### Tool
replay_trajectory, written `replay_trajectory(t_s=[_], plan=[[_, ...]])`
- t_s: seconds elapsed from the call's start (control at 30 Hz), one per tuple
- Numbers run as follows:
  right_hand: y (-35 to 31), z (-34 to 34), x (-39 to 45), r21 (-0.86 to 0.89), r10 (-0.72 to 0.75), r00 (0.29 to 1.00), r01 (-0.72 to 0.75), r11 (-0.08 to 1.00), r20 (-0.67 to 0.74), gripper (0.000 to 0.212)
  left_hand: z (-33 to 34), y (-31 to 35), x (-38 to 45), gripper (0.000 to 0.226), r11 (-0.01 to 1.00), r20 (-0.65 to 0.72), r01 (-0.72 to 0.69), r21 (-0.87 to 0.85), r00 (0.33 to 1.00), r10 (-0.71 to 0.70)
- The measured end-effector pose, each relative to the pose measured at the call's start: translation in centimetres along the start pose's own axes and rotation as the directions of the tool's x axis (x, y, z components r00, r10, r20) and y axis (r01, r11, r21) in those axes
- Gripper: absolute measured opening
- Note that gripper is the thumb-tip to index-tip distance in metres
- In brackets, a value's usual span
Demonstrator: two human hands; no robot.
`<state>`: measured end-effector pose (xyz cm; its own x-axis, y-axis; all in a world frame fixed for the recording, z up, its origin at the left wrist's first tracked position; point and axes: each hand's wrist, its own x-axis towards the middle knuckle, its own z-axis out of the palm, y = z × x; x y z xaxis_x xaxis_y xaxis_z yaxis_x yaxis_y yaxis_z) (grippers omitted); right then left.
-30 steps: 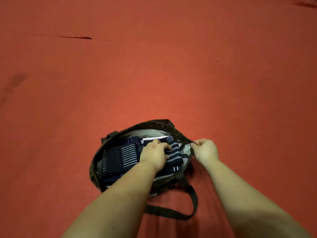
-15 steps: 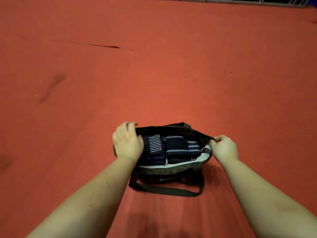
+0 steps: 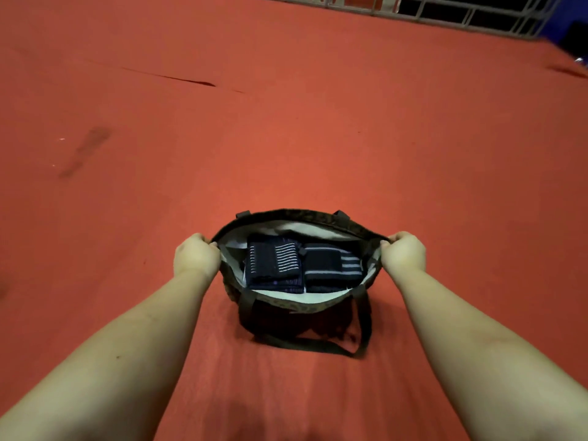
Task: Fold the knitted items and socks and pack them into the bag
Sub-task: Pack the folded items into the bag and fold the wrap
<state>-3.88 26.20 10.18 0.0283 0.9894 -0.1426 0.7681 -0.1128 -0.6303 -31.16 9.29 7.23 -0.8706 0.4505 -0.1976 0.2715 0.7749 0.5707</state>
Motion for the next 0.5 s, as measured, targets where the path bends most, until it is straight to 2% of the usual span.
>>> replay_trajectory(t_s=[0.1,0.27,0.37,0.5], plan=[[-1.8,-2.5,0.0,0.027,-0.013,0.999,0.014,1.000,-0.036,0.023,-2.9,0.8,0.6,0.019,0.999,-0.072,-0.032,0.003,0.997,0.032],[-4.4,-5.1,-1.1,-0.009,-0.072,0.997,0.071,0.997,-0.008,0.028,-6.7,2.1,1.1,0.018,0.996,-0.132,-0.082,0.025,0.988,0.085],[-4.5,-4.7,-1.4,-0.058,-0.073,0.997,0.075,0.995,0.037,0.028,-7.2,2.1,1.0,0.020,0.994,-0.087,-0.086,0.072,0.992,0.092],[-2.6,-2.6,-2.2,-0.145,-0.040,0.991,0.059,0.988,0.129,0.028,-5.1,0.2,-0.2,0.021,0.959,0.054,-0.127,0.254,0.992,0.117]])
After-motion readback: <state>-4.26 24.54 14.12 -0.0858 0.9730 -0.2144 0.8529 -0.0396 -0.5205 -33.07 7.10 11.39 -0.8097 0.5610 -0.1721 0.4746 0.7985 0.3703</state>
